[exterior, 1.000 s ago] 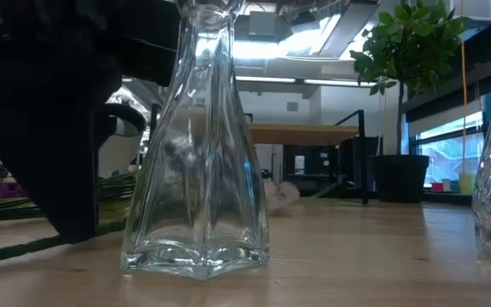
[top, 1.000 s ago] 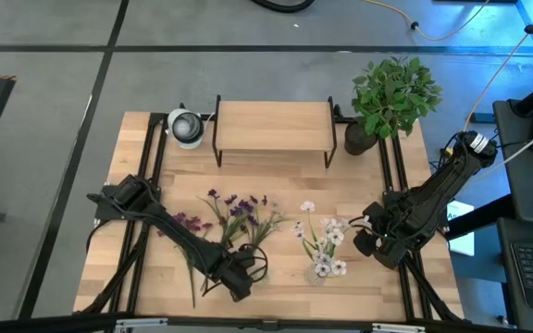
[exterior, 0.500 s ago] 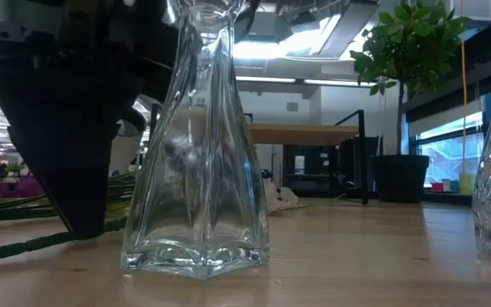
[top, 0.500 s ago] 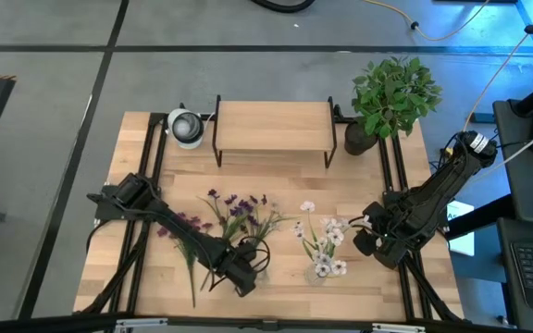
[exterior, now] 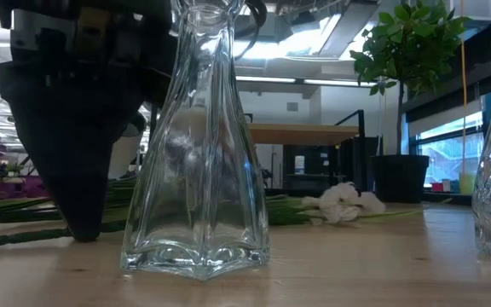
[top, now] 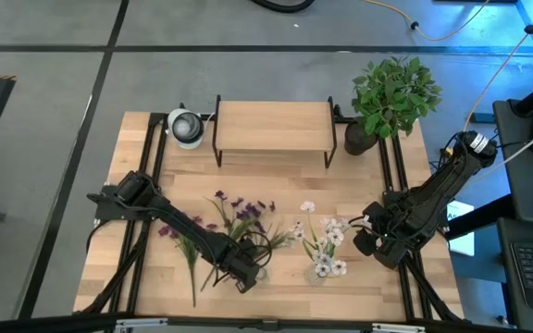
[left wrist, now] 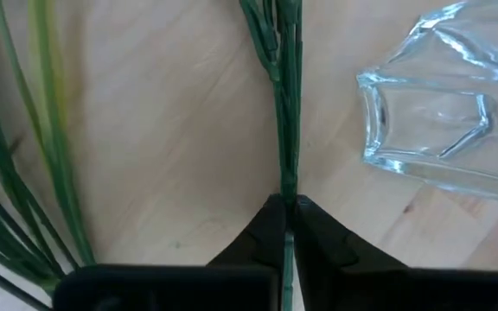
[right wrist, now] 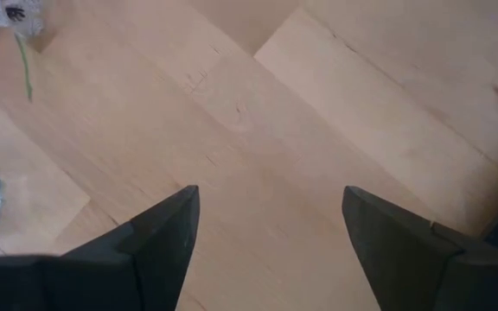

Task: Pick and place flowers into a vace then onto a shelf
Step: Put the white flowers into the right transparent vase

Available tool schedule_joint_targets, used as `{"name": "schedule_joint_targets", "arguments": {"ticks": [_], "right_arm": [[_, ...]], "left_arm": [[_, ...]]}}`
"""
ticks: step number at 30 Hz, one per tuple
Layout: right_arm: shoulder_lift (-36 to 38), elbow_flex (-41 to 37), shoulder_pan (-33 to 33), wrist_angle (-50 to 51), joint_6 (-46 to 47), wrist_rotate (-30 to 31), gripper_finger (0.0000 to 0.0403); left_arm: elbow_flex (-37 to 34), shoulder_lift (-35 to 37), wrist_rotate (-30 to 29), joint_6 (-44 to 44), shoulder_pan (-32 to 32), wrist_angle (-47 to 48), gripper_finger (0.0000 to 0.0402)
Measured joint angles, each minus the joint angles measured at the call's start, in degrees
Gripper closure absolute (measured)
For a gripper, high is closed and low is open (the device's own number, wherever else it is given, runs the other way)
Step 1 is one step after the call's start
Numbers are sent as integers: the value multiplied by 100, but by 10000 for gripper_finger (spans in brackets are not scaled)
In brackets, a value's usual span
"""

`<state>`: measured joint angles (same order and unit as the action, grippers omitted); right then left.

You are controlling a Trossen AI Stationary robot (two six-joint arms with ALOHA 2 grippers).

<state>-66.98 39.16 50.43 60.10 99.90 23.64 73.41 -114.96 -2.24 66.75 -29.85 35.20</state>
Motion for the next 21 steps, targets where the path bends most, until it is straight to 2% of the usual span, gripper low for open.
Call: {"name": "schedule_joint_targets", "arguments": {"ticks": [8, 21], "right_arm": [[0, 0, -1, 1, -2, -2, 116], [0, 0, -1, 5, -1, -9, 116]], "left_arm": [[71, 282, -365, -295, 50, 322, 396], [129, 1756, -1667, -350, 151, 1041, 397]]}}
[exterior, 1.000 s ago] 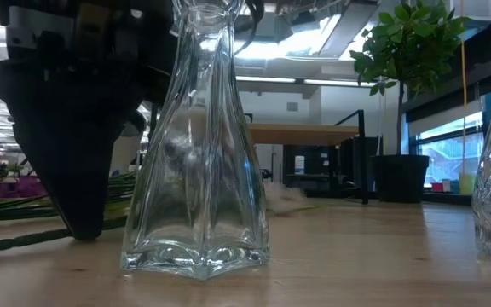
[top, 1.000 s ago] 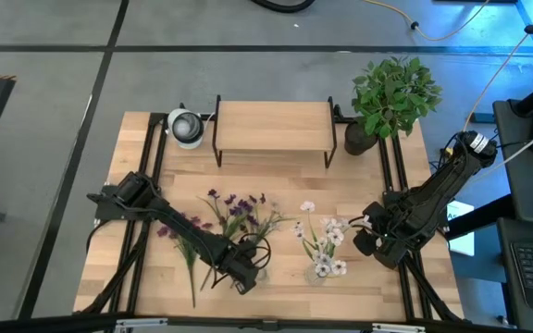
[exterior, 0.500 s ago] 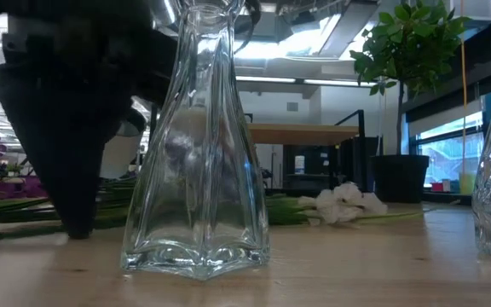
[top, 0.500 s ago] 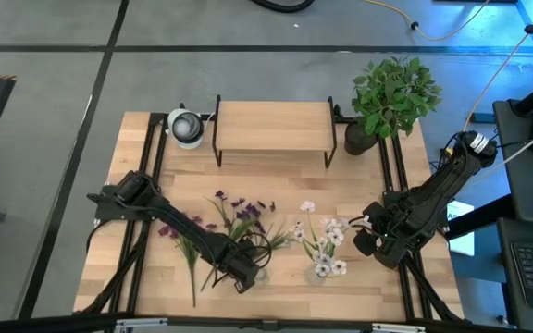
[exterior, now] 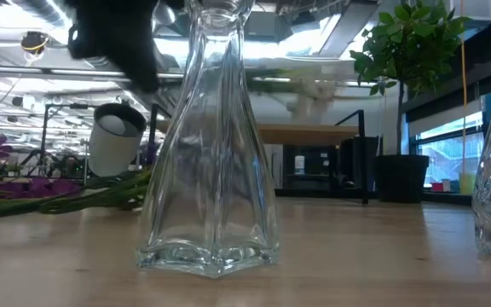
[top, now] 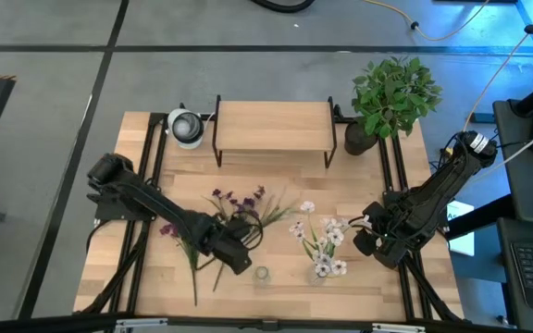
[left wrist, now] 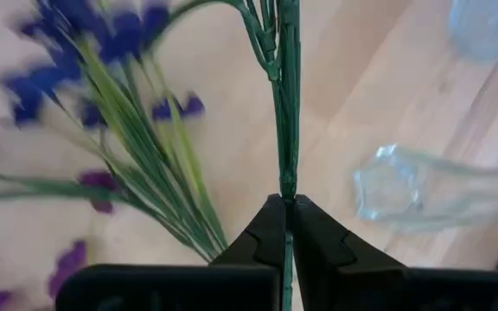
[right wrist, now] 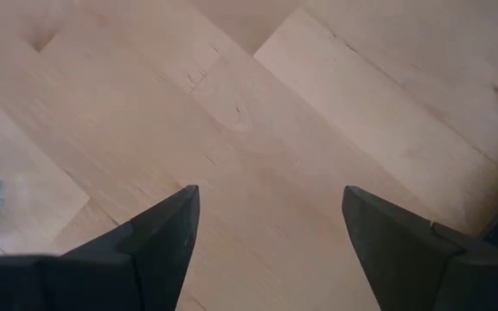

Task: Pick and place flowers into a vace then onto a shelf
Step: Put the white flowers into the right transparent vase

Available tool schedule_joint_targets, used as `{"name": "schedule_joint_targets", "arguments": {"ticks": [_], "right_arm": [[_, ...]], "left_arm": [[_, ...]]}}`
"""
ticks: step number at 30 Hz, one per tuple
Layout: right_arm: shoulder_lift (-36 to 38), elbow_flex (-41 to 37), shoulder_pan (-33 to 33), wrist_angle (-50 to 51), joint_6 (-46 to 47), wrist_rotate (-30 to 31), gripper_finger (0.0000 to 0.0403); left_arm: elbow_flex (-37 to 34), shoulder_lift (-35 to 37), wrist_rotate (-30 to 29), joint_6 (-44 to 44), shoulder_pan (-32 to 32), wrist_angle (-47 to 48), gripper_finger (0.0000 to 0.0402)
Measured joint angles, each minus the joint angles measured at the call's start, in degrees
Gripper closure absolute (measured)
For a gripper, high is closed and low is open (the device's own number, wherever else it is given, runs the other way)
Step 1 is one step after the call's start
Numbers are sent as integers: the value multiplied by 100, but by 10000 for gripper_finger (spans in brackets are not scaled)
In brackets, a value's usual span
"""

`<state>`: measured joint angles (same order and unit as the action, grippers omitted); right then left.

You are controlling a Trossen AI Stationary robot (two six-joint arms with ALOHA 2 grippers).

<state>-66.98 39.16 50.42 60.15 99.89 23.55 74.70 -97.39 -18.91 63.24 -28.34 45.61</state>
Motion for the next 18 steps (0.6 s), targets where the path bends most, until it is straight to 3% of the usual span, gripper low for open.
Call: {"name": "schedule_joint_targets", "arguments": {"ticks": [7, 18], "right_arm": [[0, 0, 1, -1, 1, 2, 116], [0, 6, 1, 0, 25, -17, 116]], "left_arm": [[4, 839, -964, -40, -4, 183, 398], [7, 1646, -2370, -1371, 0, -377, 398]]}}
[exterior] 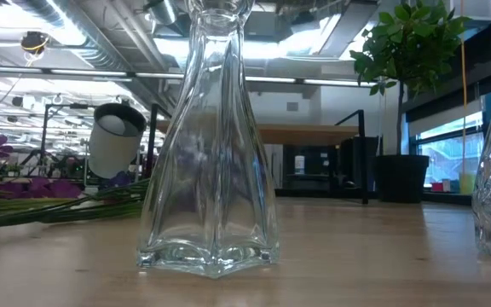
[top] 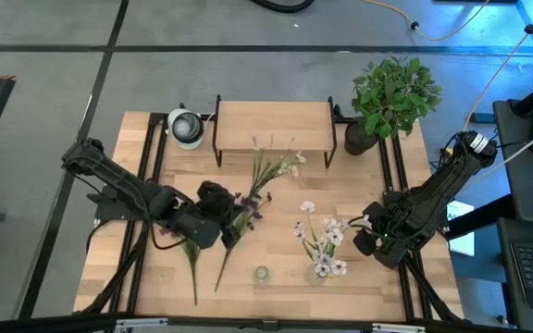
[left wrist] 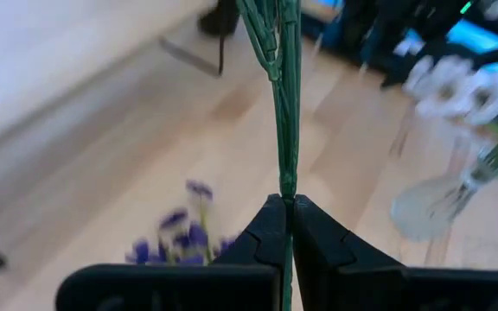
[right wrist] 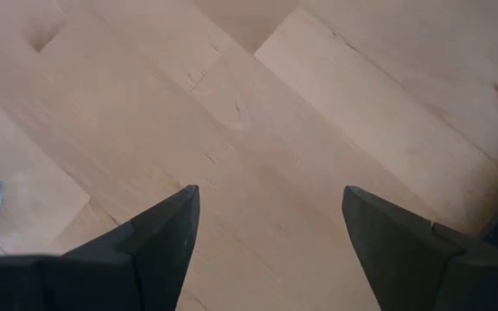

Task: Pick and place flowers into a vace then onto a shelf
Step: Put the white flowers into the right transparent vase

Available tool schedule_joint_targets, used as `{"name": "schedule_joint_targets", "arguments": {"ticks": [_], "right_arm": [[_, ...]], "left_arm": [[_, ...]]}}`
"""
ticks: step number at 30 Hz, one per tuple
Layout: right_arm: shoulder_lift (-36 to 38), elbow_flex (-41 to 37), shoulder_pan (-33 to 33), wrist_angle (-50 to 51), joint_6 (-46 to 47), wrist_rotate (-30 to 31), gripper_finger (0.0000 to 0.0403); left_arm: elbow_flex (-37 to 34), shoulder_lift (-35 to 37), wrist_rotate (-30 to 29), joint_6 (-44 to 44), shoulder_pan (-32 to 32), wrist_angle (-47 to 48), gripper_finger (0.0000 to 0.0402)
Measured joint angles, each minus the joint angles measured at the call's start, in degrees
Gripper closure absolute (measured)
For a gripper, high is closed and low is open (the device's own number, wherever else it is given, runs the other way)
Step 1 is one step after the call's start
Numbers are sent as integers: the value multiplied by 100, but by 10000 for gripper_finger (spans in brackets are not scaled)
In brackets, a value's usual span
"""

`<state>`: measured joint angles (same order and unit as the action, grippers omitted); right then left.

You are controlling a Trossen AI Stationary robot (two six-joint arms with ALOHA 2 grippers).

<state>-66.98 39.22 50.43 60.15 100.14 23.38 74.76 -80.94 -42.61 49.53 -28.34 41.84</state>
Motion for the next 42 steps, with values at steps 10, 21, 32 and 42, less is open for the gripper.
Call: {"name": "schedule_joint_targets", "arguments": {"ticks": [10, 21, 32, 42], "right_arm": [[278, 1069, 1, 440, -326, 167, 116], [332, 3235, 7, 1390, -1724, 1059, 116], [339, 4945, 7, 814, -4961, 3006, 116], [213, 4738, -256, -1403, -8229, 3598, 116]], "left_arm": [[7, 52, 49, -2077, 471, -1782, 396], [9, 52, 1351, -3565, 972, -3458, 396], [9, 52, 2340, -4214, 1306, -4371, 396], [9, 42, 3059, -4483, 1582, -4810, 395]]}}
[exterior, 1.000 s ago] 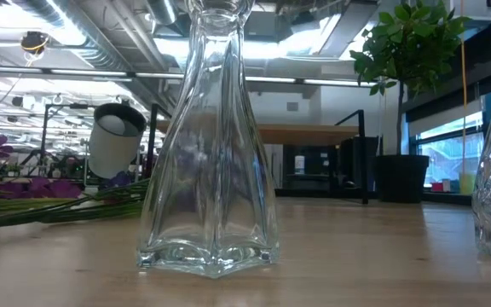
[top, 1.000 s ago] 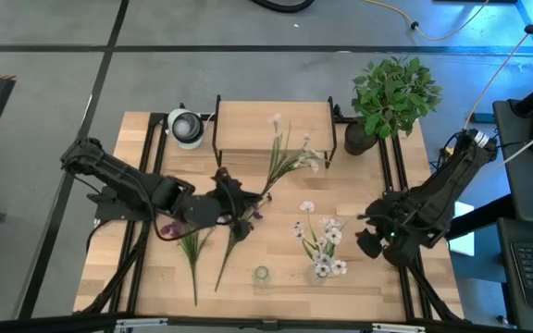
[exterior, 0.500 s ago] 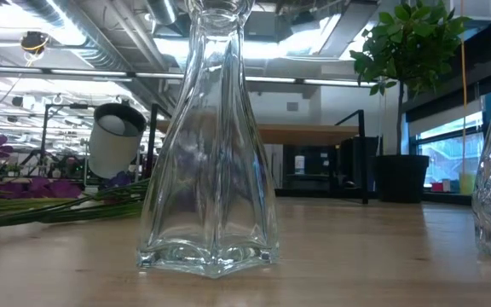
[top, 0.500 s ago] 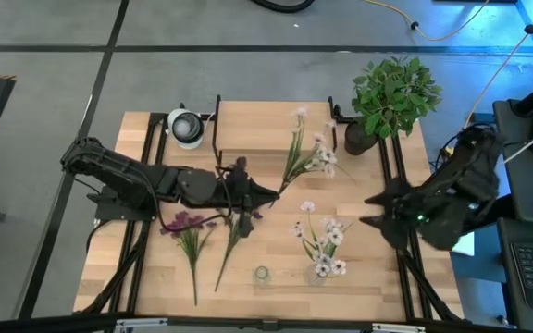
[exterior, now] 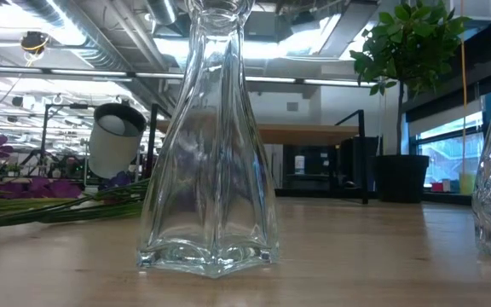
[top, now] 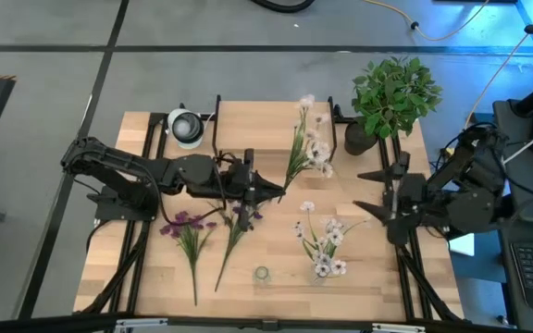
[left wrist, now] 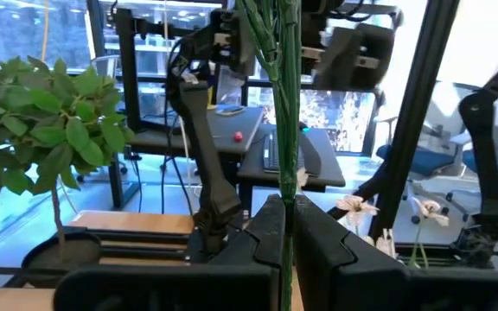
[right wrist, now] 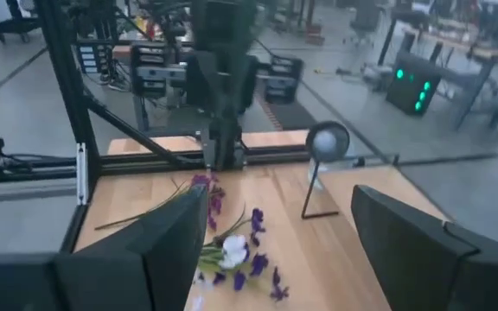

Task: Pick and place flowers into a vace then onto a shelf
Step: Put the white flowers into the right transparent vase

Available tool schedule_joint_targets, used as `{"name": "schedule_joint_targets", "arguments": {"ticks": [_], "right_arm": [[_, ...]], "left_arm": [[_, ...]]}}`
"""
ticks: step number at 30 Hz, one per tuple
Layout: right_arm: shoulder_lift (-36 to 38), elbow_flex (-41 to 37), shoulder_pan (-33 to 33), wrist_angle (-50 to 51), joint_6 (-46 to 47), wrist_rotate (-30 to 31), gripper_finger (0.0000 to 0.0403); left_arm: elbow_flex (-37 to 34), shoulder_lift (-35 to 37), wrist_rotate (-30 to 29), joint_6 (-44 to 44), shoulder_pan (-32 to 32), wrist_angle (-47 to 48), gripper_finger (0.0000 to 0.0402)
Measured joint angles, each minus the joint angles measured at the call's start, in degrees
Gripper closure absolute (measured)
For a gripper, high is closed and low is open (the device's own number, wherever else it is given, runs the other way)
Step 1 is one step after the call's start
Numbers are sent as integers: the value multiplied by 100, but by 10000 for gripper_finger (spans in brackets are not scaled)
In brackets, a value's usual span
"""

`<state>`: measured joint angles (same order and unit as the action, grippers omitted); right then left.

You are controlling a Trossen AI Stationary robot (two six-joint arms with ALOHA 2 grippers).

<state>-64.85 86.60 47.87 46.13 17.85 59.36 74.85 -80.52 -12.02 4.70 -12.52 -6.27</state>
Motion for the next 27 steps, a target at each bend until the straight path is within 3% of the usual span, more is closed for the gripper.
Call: {"name": "schedule_joint_targets", "arguments": {"ticks": [5, 17, 23, 27], "right_arm": [[-216, -69, -397, -684, -541, -536, 116], [-875, -71, -1436, -2255, -1377, -585, 116], [-1274, -71, -1811, -3222, -2105, -1595, 116], [-1400, -71, -2049, -3535, -2114, -1679, 116]], "left_arm": [[0, -30, 53, -63, 67, 4, 395], [0, -30, 205, -253, 116, 1, 395], [0, -30, 140, -390, 116, 1, 395], [0, -30, 171, -406, 116, 1, 395]]}}
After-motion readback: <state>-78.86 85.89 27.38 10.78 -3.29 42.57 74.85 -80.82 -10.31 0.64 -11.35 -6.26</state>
